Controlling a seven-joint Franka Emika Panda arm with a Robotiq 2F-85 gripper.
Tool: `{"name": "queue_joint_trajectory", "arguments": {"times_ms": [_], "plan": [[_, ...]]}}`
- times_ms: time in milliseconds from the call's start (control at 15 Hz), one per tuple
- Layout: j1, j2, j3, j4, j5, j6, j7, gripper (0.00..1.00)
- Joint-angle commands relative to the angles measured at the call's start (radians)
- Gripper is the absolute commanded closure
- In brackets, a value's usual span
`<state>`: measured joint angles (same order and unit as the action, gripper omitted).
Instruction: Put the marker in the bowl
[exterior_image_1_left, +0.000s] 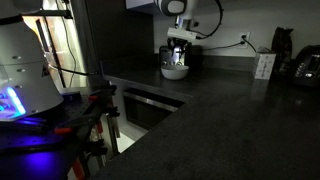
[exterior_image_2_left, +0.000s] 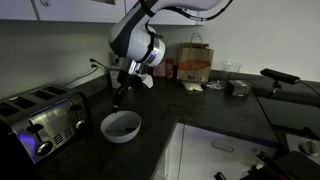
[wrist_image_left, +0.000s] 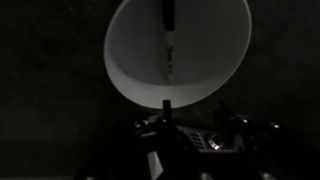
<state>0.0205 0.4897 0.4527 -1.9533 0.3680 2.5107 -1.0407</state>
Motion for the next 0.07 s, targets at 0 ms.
{"name": "queue_joint_trajectory", "arguments": {"times_ms": [0], "plan": [[-0.016, -0.157, -0.019, -0.109, 0.032, -0.079, 0.098, 0.1]]}}
